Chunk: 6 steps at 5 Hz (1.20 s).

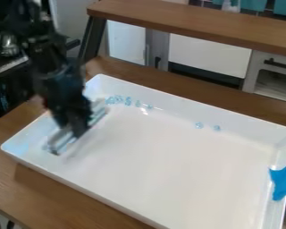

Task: Sweep into pile

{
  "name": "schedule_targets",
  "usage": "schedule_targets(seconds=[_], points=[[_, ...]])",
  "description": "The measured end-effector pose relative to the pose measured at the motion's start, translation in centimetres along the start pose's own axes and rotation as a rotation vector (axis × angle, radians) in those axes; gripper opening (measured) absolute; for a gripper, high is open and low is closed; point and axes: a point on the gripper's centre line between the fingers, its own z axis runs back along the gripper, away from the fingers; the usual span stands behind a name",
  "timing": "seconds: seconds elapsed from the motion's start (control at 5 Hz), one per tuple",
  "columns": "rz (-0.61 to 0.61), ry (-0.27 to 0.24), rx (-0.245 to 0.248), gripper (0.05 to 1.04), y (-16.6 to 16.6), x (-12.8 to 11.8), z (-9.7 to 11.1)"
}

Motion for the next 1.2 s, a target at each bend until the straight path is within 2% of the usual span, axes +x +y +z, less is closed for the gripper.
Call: schedule_targets(seconds=[0.2, 0.4, 0.6, 1.0, 1.2], points=[[-0.063, 0.0, -0.036, 0.378, -5.4, 1.5, -0.3], [-0.09, -0.023, -0.005, 0.378, -9.8, 3.2, -0.2], [-0.128, -0.048, -0.016, 0.378, -15.1, 5.3, -0.5], [-0.17, -0.044, 0.029, 0.378, -18.8, 6.9, -3.2], [-0.165, -0.04, 0.056, 0.378, -19.3, 7.6, -4.4]])
